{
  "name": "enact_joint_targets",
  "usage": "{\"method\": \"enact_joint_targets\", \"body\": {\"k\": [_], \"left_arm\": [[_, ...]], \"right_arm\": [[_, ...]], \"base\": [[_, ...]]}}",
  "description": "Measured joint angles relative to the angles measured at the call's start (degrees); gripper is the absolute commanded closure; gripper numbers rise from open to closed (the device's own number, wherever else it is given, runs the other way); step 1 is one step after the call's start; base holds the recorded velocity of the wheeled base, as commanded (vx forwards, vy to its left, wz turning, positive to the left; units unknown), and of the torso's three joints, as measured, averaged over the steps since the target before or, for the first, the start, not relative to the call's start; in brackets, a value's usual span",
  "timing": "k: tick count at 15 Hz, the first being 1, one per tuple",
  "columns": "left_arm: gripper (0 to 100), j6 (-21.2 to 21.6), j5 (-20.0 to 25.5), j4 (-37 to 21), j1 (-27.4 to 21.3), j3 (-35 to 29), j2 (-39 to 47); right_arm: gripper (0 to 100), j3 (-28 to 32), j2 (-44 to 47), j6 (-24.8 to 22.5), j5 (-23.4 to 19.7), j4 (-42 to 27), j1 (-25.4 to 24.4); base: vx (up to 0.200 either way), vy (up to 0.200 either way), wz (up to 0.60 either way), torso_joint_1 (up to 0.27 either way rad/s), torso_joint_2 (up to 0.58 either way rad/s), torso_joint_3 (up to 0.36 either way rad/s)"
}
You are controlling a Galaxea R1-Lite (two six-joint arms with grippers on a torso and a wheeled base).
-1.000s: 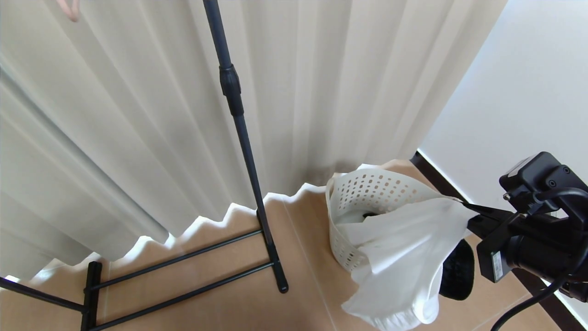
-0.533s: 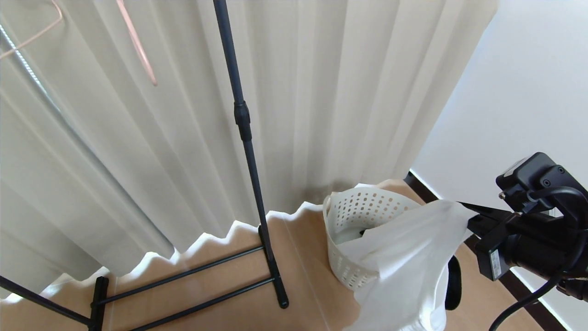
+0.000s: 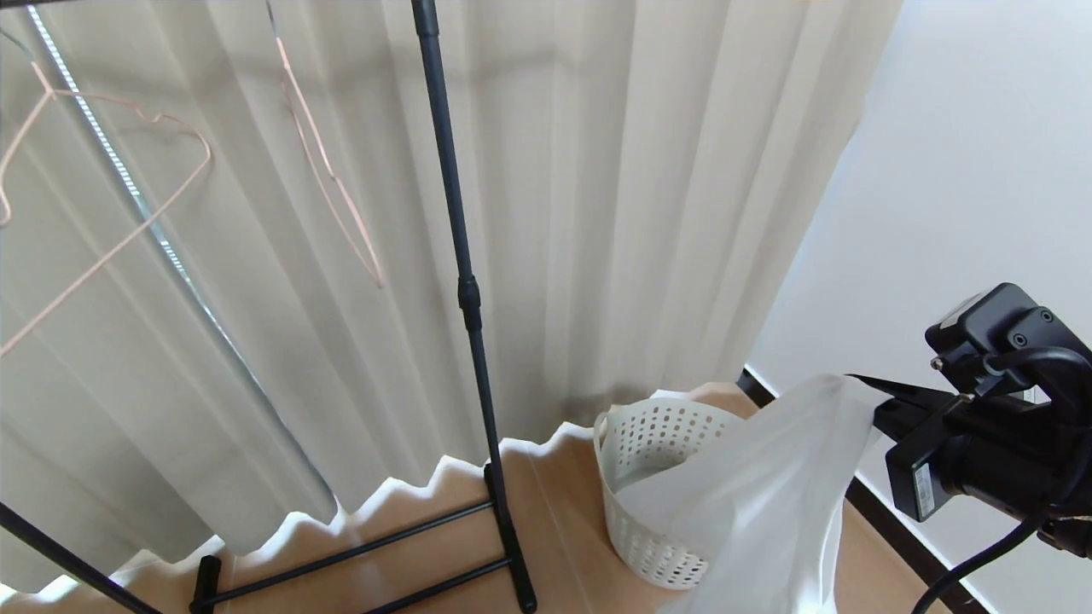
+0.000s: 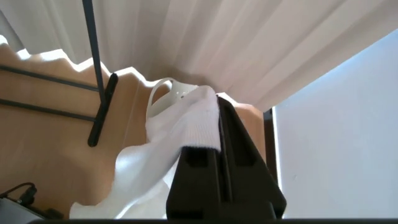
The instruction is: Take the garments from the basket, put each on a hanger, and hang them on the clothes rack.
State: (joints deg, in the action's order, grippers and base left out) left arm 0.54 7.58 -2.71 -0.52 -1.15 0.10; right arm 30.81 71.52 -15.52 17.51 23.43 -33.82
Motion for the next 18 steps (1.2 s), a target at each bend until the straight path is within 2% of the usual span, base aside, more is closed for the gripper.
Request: {"method": "enact_joint_targets", "body": {"k": [6,18], "left_arm": [[0,0.0,0.0,0.0,0.0,0.0,0.0],[0,0.0,-0.1,0.0,0.0,0.0,0.0]], "right_arm": [[100,-0.1,-0.4,0.0,0.0,0.0,0.0],[100,-0.7,-0.3,-0.1,0.1,0.0,0.0]], "base": [[0.000,0.000,0.00,0.187,-0.52,-0.143],[0.000,0.000,0.00,0.221,-0.52,-0.291]]}}
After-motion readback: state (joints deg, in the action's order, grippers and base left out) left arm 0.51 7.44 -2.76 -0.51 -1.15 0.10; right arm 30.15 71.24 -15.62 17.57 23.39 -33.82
